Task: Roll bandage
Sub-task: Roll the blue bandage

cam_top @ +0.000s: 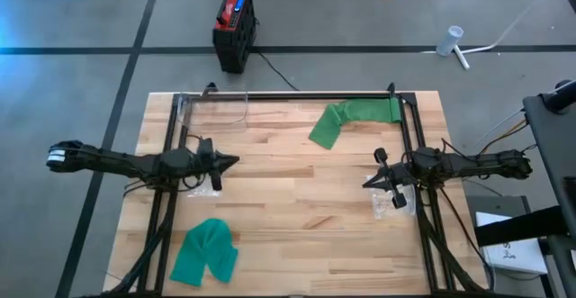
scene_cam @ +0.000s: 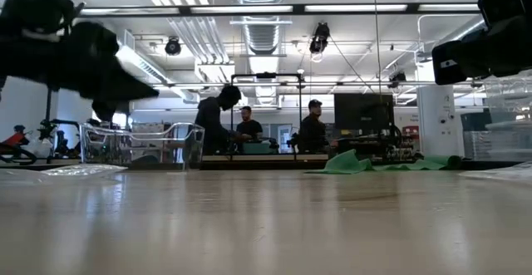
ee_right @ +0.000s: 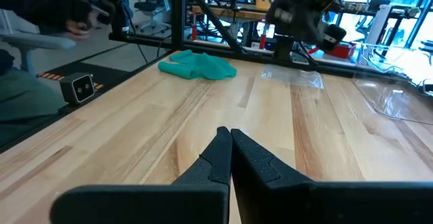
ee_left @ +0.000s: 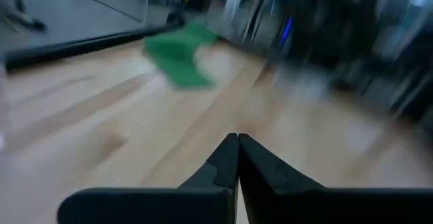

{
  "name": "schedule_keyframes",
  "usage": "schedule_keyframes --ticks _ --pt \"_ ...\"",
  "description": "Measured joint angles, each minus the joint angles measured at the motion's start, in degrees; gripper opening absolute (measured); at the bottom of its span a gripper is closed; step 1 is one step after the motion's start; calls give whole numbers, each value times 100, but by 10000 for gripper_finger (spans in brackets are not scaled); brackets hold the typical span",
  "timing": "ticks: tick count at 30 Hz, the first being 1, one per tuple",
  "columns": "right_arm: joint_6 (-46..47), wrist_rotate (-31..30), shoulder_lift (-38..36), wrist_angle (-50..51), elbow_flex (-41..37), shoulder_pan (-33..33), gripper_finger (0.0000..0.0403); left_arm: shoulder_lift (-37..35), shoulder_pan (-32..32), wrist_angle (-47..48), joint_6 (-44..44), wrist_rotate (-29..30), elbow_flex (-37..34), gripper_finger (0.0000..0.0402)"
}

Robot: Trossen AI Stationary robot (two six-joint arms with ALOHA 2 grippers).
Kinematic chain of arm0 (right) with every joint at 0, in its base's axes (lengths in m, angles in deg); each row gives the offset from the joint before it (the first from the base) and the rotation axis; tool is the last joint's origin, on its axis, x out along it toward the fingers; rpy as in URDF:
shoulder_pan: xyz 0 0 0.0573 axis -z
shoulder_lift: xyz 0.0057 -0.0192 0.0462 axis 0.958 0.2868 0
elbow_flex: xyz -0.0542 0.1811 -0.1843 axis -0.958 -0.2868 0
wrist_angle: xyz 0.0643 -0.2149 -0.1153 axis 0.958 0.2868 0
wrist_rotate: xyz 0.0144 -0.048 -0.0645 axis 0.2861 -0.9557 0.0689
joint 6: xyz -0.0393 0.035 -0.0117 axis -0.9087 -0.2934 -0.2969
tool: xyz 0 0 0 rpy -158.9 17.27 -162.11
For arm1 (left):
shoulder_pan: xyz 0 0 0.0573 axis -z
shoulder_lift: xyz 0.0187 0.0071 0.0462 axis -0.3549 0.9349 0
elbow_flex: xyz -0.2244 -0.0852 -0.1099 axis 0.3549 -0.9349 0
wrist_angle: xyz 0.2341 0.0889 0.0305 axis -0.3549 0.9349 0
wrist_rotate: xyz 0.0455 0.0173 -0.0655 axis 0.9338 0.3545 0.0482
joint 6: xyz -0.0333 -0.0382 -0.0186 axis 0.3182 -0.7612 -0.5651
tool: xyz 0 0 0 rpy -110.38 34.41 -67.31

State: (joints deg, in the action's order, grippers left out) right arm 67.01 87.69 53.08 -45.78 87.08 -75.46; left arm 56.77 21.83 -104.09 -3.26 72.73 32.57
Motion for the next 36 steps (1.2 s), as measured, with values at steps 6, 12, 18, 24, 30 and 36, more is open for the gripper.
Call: schedule_keyframes --ticks 6,12,18,24,30,36 --pt "-2 0 0 -2 0 0 0 216 -17 -1596 421 740 0 0" --pt "-1 -2 0 -1 -2 2 0 754 436 -2316 486 -325 0 15" --pt "-589 -684 0 -216 -6 13 0 1471 1176 -2139 541 -52 0 91" --pt "-1395 -1092 0 -426 -6 13 0 2159 1193 -1738 548 87 233 196" --pt "-1527 -1072 0 -474 -6 13 0 2833 1327 409 706 80 1541 251" --pt "-100 -1291 0 -1211 -4 15 0 3479 2105 3356 350 61 3155 250"
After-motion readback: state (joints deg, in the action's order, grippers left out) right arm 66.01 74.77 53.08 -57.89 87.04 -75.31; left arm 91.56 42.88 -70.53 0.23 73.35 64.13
